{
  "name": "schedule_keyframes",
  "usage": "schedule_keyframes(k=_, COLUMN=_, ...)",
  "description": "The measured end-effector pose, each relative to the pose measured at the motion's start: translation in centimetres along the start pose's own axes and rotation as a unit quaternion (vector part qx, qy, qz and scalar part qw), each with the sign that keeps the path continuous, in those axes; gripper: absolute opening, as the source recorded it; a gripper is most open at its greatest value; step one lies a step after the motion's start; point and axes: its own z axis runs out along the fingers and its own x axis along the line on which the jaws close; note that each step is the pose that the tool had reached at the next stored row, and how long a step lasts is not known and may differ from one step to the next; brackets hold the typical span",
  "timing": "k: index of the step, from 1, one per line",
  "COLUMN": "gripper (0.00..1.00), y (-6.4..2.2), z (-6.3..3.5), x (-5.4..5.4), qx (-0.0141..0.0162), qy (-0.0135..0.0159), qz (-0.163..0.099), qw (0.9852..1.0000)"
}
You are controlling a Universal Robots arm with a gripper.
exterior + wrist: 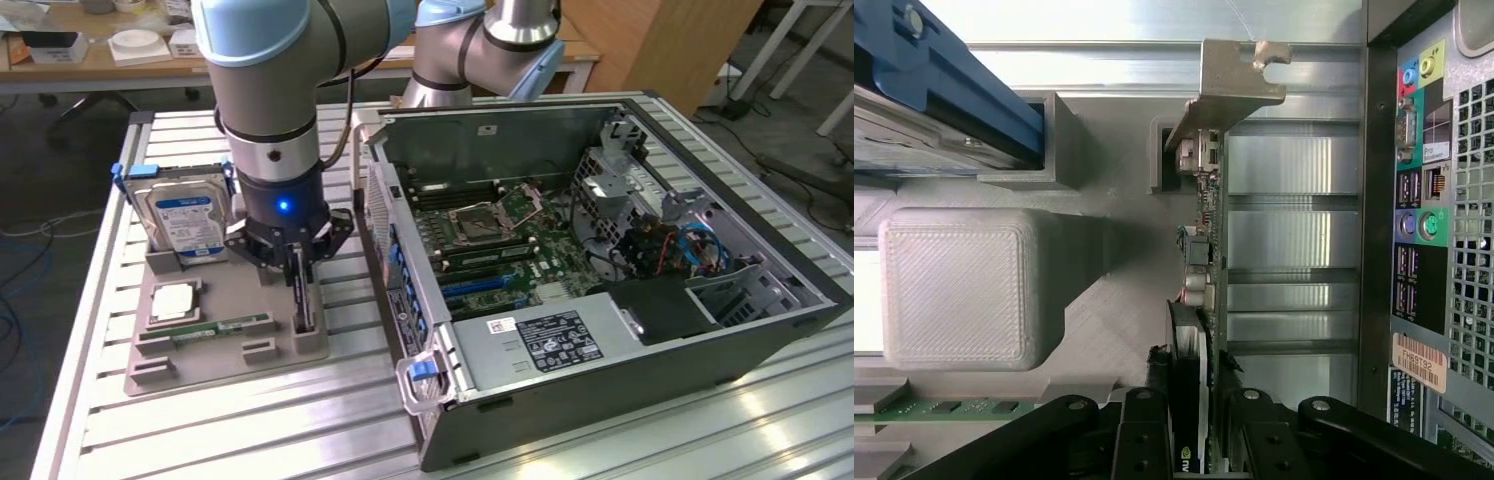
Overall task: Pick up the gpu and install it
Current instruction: 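Pick up the gpu and move the gpu toward the slot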
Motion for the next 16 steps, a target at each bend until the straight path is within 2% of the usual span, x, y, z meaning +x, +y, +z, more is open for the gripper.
schedule_keyframes(k=5, gripper=0.30, y=0.00, z=0.07, x=0.00, qx=0.0001, qy=0.0000, qz=0.000, qw=1.0000)
schedule_keyframes(k=8, gripper=0.26, y=0.00, z=0.08, x=0.00, qx=0.0000, qy=0.0000, qz=0.000, qw=1.0000)
schedule_keyframes(k=16, gripper=0.26, y=0.00, z=0.09, x=0.00, qx=0.0000, qy=0.0000, qz=0.000, qw=1.0000)
